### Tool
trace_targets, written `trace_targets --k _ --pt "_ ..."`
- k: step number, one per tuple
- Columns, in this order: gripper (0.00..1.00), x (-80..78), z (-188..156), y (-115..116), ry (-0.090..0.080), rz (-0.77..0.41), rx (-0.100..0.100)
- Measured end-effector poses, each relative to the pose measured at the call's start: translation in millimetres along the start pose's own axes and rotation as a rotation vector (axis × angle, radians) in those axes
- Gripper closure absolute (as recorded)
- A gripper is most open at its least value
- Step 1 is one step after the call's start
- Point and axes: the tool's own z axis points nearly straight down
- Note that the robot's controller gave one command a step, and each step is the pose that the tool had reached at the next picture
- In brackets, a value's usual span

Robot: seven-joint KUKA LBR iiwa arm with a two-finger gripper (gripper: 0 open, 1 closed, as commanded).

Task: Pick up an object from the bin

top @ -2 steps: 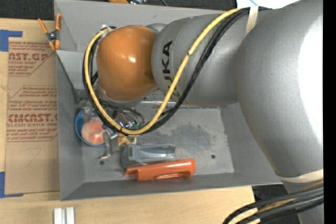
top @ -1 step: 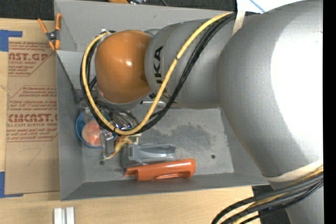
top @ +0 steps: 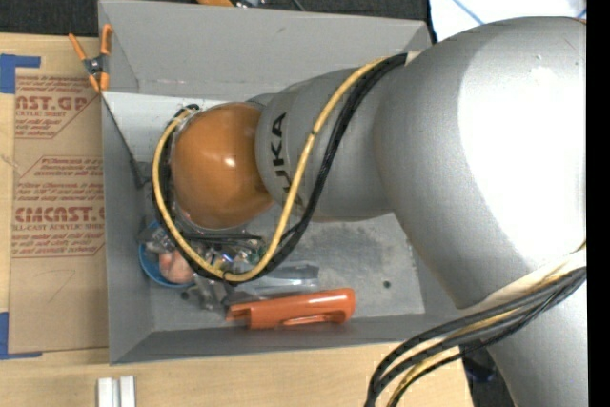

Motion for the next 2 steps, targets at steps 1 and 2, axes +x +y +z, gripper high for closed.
trace_targets --k 1,2 --pt "1.00 -3.3 -1.4 -2.6 -0.003 0.392 -0.004" --pt "1.00 -3.3 -1.2 -2.6 -0.002 0.392 -0.004"
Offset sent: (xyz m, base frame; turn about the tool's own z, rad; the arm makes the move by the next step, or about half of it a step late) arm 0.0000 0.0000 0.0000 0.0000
